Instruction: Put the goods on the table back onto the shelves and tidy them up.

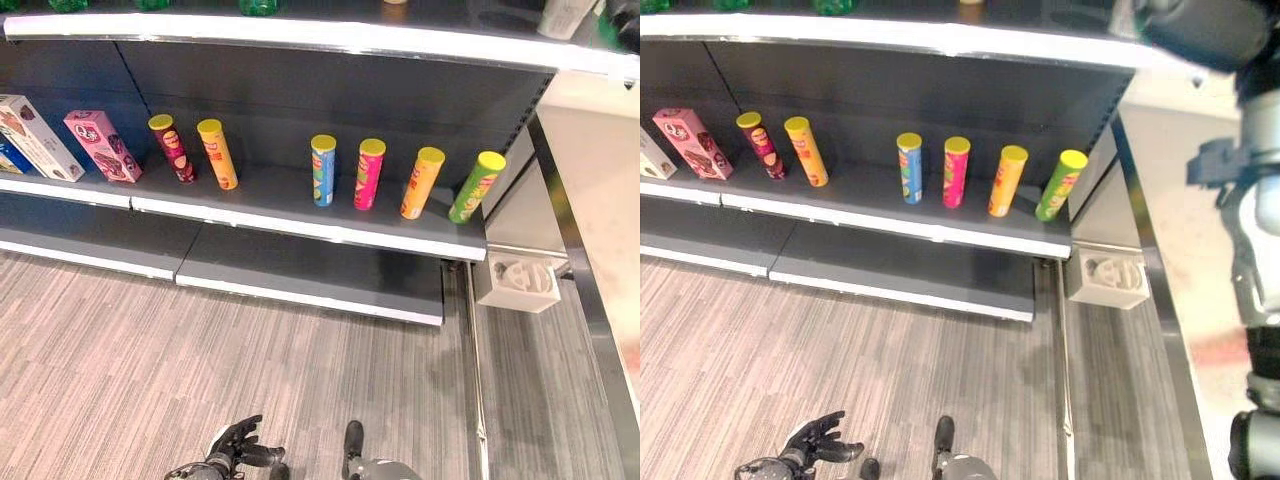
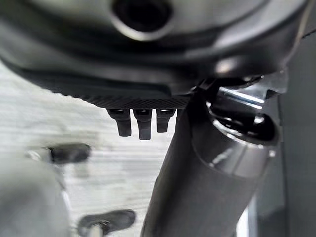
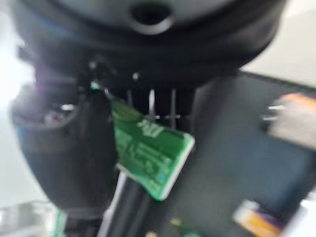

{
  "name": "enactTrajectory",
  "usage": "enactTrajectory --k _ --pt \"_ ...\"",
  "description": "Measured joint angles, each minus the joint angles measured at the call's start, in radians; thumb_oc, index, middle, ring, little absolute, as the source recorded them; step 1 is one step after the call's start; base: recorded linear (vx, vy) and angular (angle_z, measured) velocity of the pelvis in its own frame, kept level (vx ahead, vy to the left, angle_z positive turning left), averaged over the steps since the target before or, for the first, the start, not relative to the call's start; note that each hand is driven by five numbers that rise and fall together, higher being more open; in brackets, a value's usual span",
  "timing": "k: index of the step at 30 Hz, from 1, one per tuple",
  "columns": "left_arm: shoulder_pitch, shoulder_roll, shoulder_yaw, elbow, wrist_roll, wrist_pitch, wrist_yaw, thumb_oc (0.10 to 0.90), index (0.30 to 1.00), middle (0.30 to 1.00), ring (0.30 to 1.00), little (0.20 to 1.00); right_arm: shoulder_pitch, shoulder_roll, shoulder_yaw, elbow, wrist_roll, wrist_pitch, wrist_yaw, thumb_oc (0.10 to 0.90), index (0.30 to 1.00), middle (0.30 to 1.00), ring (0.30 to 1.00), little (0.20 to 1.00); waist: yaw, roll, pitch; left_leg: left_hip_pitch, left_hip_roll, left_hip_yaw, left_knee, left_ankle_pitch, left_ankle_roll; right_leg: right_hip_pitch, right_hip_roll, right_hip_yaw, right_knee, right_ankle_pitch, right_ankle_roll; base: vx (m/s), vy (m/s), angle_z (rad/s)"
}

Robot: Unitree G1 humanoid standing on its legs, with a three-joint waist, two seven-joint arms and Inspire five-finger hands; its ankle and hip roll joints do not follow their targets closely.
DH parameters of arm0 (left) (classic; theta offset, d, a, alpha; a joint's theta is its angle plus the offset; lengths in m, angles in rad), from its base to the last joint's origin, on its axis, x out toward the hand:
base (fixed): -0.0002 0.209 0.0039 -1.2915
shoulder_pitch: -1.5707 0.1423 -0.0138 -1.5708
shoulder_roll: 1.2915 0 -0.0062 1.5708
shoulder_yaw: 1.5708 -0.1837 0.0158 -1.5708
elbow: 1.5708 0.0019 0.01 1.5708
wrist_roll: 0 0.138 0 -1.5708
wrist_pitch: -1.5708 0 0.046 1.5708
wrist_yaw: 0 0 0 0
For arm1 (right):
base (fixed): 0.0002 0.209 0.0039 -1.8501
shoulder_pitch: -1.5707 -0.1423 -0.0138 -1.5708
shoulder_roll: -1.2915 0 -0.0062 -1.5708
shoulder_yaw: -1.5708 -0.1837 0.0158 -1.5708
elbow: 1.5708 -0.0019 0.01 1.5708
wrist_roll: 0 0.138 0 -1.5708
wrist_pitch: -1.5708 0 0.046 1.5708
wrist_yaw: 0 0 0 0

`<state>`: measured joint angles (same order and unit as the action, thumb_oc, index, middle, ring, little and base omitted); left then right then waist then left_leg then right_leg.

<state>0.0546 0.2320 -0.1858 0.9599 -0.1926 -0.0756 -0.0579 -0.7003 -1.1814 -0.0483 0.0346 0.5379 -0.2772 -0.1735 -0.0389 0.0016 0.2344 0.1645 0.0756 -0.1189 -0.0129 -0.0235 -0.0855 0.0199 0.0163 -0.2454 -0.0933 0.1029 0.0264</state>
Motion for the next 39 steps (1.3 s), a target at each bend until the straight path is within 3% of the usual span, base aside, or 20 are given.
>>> enactTrajectory --k 2,3,4,5,6,7,8,10,11,14,15,16,17,19,21,24,28,31,34,39 --pt "0.001 0.001 0.003 0.002 -0.001 0.0 0.001 0.8 0.9 0.9 0.9 0.9 -0.041 -0.014 0.026 -0.002 0.008 -0.003 0.002 0.4 0.3 0.3 0.3 0.3 0.002 -0.003 0.0 -0.009 -0.004 0.001 0.046 -0.01 -0.015 0.017 -0.002 0.0 0.0 -0.01 -0.001 0.06 -0.022 0.02" --pt "0.009 0.014 0.022 0.001 -0.004 -0.002 0.003 0.8 0.9 0.9 0.9 0.9 -0.112 -0.029 0.079 -0.003 0.019 -0.018 0.013 0.4 0.3 0.3 0.3 0.3 0.023 -0.026 0.002 -0.073 -0.028 0.001 0.246 -0.048 -0.071 0.05 -0.008 0.004 0.001 -0.019 -0.023 0.07 -0.039 -0.08" --pt "0.016 0.027 0.037 0.0 -0.005 -0.006 0.004 0.8 0.9 0.9 0.9 0.9 -0.146 -0.03 0.108 -0.003 0.021 -0.028 0.017 0.4 0.3 0.3 0.3 0.3 0.038 -0.045 0.002 -0.145 -0.044 -0.002 0.408 -0.053 -0.082 0.063 -0.021 0.009 0.001 -0.019 -0.055 0.06 -0.037 -0.15" --pt "0.019 0.039 0.047 0.001 -0.007 -0.007 0.007 0.8 0.9 0.9 0.9 0.9 -0.177 -0.039 0.136 -0.002 0.023 -0.039 0.019 0.4 0.3 0.3 0.3 0.3 0.055 -0.06 0.006 -0.24 -0.055 -0.005 0.585 -0.03 -0.121 0.071 -0.022 0.009 0.002 -0.025 -0.099 0.1 -0.019 -0.15" --pt "0.017 0.04 0.058 0.0 -0.026 -0.008 0.01 0.8 0.9 0.9 0.9 0.9 -0.202 -0.042 0.155 -0.001 0.026 -0.047 0.019 0.4 0.3 0.3 0.3 0.3 0.058 -0.063 0.006 -0.31 -0.056 -0.015 0.706 -0.006 -0.162 0.07 -0.015 0.005 0.001 -0.032 -0.111 0.17 0.016 -0.05" --pt "0.011 0.04 0.076 -0.01 -0.051 -0.009 0.007 0.8 0.9 0.9 0.9 0.9 -0.222 -0.05 0.168 0.0 0.03 -0.052 0.019 0.4 0.3 0.3 0.3 0.3 0.054 -0.063 0.006 -0.365 -0.046 -0.01 0.778 -0.008 -0.159 0.068 -0.012 0.003 0.001 -0.035 -0.114 0.32 0.107 0.04" --pt "0.004 0.062 0.071 -0.036 -0.063 -0.012 0.008 0.8 0.9 0.9 0.9 0.9 -0.283 -0.061 0.228 0.019 0.039 -0.054 0.021 0.4 0.3 0.3 0.3 0.3 0.065 -0.081 0.016 -0.407 -0.006 0.06 0.701 -0.043 -0.095 0.074 -0.011 0.018 0.001 -0.054 -0.107 0.34 0.168 -0.02" --pt "-0.016 0.077 0.065 -0.036 -0.061 -0.008 0.007 0.8 0.9 0.9 0.9 0.9 -0.32 -0.059 0.272 0.04 0.049 -0.054 0.029 0.4 0.3 0.3 0.3 0.3 0.086 -0.098 0.017 -0.386 0.028 0.079 0.456 -0.052 -0.077 0.075 -0.011 0.043 0.001 -0.061 -0.095 0.27 0.177 -0.33" --pt "-0.017 0.088 0.045 -0.032 -0.061 -0.005 0.007 0.8 0.9 0.9 0.9 0.9 -0.33 -0.057 0.294 0.047 0.064 -0.054 0.04 0.4 0.3 0.3 0.3 0.3 0.097 -0.101 0.017 -0.342 0.05 0.058 0.178 -0.021 -0.089 0.08 -0.002 0.052 0.001 -0.055 -0.097 0.26 0.206 -0.52" --pt "-0.009 0.085 0.022 -0.017 -0.07 -0.005 0.004 0.8 0.9 0.9 0.9 0.9 -0.335 -0.02 0.353 0.106 0.066 -0.052 0.043 0.4 0.3 0.3 0.3 0.3 0.103 -0.068 0.012 -0.303 0.065 -0.095 -0.085 0.056 -0.103 0.111 0.017 0.114 0.0 -0.087 -0.046 0.22 0.185 -0.6" --pt "-0.006 0.076 0.019 -0.019 -0.072 -0.005 0.004 0.8 0.9 0.9 0.9 0.9 -0.337 -0.02 0.375 0.126 0.066 -0.038 0.047 0.4 0.3 0.3 0.3 0.3 0.108 -0.046 0.004 -0.305 0.062 -0.113 -0.078 0.07 -0.092 0.119 0.019 0.126 0.0 -0.087 -0.047 0.21 0.297 -0.67" --pt "0.011 0.06 0.018 -0.022 -0.07 -0.007 0.004 0.8 0.9 0.9 0.9 0.9 -0.334 -0.026 0.388 0.137 0.066 -0.028 0.056 0.4 0.3 0.3 0.3 0.3 0.099 0.001 -0.018 -0.3 0.06 -0.103 -0.064 0.095 -0.057 0.128 0.029 0.138 0.0 -0.098 -0.028 0.27 0.394 -0.5" --pt "0.012 0.062 0.018 -0.017 -0.069 -0.006 0.006 0.8 0.9 0.9 0.9 0.9 -0.321 -0.022 0.388 0.135 0.075 -0.027 0.057 0.4 0.3 0.3 0.3 0.3 0.086 0.001 -0.017 -0.292 0.046 -0.082 -0.057 0.16 -0.038 0.143 0.003 0.145 0.0 -0.104 -0.012 0.23 0.38 -0.36" --pt "0.026 0.067 0.024 -0.017 -0.059 -0.005 0.006 0.8 0.9 0.9 0.9 0.9 -0.321 -0.012 0.389 0.116 0.073 -0.017 0.057 0.4 0.3 0.3 0.3 0.3 0.077 -0.012 -0.026 -0.256 -0.025 -0.033 -0.078 0.182 0.002 0.154 -0.081 0.168 0.001 -0.13 0.017 0.12 0.282 -0.45" --pt "0.013 0.112 0.045 -0.005 -0.04 -0.007 0.033 0.8 0.9 0.9 0.9 0.9 -0.323 0.02 0.384 0.112 0.072 -0.015 0.056 0.4 0.3 0.3 0.3 0.3 0.077 -0.016 -0.031 -0.236 -0.129 0.038 -0.077 0.201 0.086 0.155 -0.192 0.18 0.001 -0.112 0.114 0.09 0.252 -0.52" --pt "-0.008 0.152 0.076 0.003 -0.041 -0.008 0.051 0.8 0.9 0.9 0.9 0.9 -0.323 0.024 0.388 0.126 0.072 0.009 0.057 0.4 0.3 0.3 0.3 0.3 0.084 -0.018 -0.031 -0.231 -0.152 0.049 -0.077 0.192 0.116 0.15 -0.219 0.168 -0.006 -0.084 0.158 0.05 0.147 -0.08" --pt "-0.022 0.16 0.074 0.002 -0.043 -0.01 0.054 0.8 0.9 0.9 0.9 0.9 -0.357 0.03 0.434 0.201 0.065 0.035 0.057 0.4 0.3 0.3 0.3 0.3 0.114 -0.032 -0.031 -0.214 -0.16 0.06 -0.077 0.181 0.129 0.16 -0.232 0.17 0.0 -0.072 0.182 0.01 0.067 -0.11" --pt "-0.006 0.156 0.049 0.005 -0.043 -0.009 0.053 0.8 0.9 0.9 0.9 0.9 -0.441 0.104 0.515 0.323 0.063 0.048 0.056 0.4 0.3 0.3 0.3 0.3 0.121 -0.048 -0.026 -0.207 -0.141 0.094 -0.077 0.177 0.132 0.13 -0.219 0.172 0.039 -0.077 0.192 -0.04 0.012 -0.34" --pt "-0.006 0.15 0.033 0.003 -0.043 -0.01 0.05 0.8 0.9 0.9 0.9 0.9 -0.442 0.109 0.533 0.355 0.063 0.082 0.06 0.4 0.3 0.3 0.3 0.3 0.128 -0.078 -0.012 -0.206 -0.137 0.103 -0.077 0.174 0.121 0.146 -0.217 0.165 -0.001 -0.078 0.193 0.01 -0.029 -0.16" --pt "0.028 0.135 0.05 0.003 -0.044 -0.009 0.052 0.8 0.9 0.9 0.9 0.9 -0.431 0.152 0.534 0.329 0.065 0.084 0.063 0.4 0.3 0.3 0.3 0.3 0.121 -0.084 -0.011 -0.21 -0.124 0.112 -0.079 0.177 0.09 0.14 -0.207 0.138 -0.007 -0.121 0.143 0.04 -0.068 -0.05"
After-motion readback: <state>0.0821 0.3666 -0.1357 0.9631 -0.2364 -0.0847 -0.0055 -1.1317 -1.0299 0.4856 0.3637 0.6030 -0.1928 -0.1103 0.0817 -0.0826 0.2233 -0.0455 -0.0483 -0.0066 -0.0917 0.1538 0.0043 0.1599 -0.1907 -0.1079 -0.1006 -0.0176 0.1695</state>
